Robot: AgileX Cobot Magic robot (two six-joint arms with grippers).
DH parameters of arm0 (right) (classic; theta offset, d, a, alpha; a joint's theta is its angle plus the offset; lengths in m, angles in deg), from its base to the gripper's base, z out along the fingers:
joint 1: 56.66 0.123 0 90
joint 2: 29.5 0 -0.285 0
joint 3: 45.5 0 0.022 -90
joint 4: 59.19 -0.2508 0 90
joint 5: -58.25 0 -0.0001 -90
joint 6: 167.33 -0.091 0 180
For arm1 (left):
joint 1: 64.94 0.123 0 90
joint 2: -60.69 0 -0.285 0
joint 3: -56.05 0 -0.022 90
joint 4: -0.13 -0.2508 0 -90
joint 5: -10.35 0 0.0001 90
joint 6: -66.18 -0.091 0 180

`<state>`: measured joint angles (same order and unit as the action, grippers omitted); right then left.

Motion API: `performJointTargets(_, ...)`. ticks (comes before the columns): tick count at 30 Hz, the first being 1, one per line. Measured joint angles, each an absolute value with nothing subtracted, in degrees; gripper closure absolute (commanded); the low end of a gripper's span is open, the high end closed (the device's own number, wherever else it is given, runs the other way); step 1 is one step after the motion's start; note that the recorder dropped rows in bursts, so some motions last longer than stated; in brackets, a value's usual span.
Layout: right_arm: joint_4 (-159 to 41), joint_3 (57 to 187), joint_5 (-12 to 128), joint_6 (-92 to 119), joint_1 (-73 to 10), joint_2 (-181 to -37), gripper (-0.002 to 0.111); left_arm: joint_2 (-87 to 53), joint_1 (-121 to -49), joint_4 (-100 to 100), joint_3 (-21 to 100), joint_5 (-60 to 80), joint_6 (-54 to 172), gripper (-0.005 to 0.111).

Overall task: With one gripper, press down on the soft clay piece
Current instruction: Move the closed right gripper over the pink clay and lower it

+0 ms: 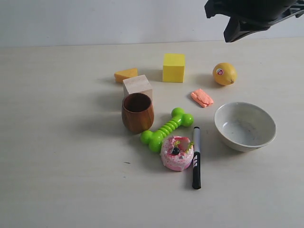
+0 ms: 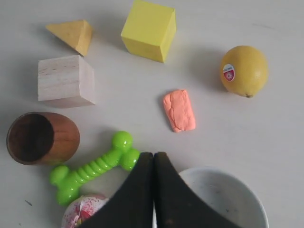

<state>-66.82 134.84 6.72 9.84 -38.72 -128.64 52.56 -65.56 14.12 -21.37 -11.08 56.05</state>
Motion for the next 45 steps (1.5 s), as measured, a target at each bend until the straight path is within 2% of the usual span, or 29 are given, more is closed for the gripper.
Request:
performJointTargets(28, -66.37, 148.53, 0.87, 8.21, -38.72, -153.21, 0.108, 52.56, -65.56, 14.12, -21.37, -11.08, 56.05, 0.107)
performJointTargets(45, -63.57, 149.9, 1.2, 4.92, -40.45, -158.29, 0.108, 52.56, -65.56, 14.12, -21.37, -11.08, 56.05, 0.107)
